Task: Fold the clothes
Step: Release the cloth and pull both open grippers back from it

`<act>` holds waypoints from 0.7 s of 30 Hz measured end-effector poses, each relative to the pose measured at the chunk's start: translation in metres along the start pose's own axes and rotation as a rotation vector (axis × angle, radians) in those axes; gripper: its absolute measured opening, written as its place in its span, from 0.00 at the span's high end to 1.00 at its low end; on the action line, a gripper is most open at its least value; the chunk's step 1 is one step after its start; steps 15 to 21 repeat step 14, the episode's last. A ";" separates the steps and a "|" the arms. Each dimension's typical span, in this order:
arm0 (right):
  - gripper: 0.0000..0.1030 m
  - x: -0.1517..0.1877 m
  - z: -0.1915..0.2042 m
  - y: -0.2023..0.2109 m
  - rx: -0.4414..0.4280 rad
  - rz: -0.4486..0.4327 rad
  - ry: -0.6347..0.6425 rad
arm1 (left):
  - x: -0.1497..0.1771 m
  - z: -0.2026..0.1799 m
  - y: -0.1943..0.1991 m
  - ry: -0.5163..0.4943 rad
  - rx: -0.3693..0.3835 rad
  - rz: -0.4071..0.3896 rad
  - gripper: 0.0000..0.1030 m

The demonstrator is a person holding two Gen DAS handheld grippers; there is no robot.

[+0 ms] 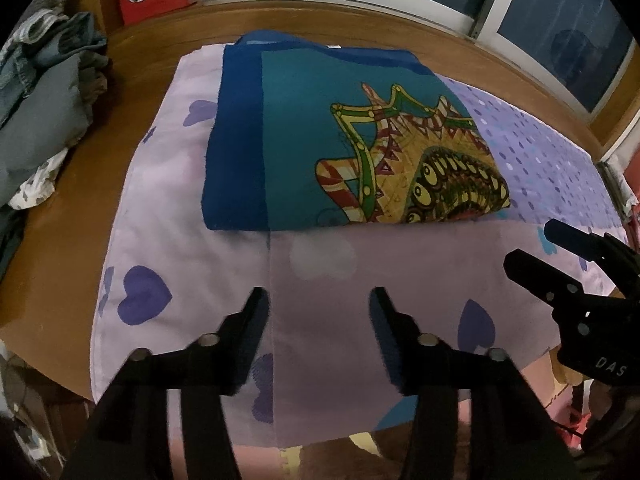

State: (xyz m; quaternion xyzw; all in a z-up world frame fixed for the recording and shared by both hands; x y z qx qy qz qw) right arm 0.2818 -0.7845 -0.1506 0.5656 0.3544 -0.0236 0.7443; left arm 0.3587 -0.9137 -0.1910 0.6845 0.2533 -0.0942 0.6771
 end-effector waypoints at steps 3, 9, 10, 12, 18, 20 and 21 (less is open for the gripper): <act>0.26 0.000 0.001 0.000 0.002 -0.003 0.008 | -0.003 0.004 0.002 0.008 -0.022 -0.016 0.42; 0.26 -0.003 0.001 0.001 0.007 -0.005 0.018 | -0.009 0.003 0.012 0.026 -0.003 -0.061 0.42; 0.26 -0.003 0.001 0.001 0.008 -0.005 0.018 | -0.009 0.002 0.013 0.026 -0.002 -0.064 0.42; 0.26 -0.003 0.000 0.001 0.009 -0.005 0.017 | -0.011 0.001 0.016 0.021 -0.004 -0.074 0.42; 0.26 -0.004 0.000 0.002 0.011 -0.006 0.017 | -0.013 0.001 0.018 0.014 -0.015 -0.078 0.42; 0.26 -0.004 0.000 0.002 0.011 -0.006 0.017 | -0.013 0.001 0.018 0.014 -0.015 -0.078 0.42; 0.26 -0.004 0.000 0.002 0.011 -0.006 0.017 | -0.013 0.001 0.018 0.014 -0.015 -0.078 0.42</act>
Point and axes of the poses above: each gripper's, at about its wrist camera, not at the fingertips, and y roughly against the way its jaws point, z to its left, x to its underside, the point moved 10 cm from there along -y, roughly the way its jaws point, and after that the axes turned 8 degrees about -y, right-handed, at the moved point
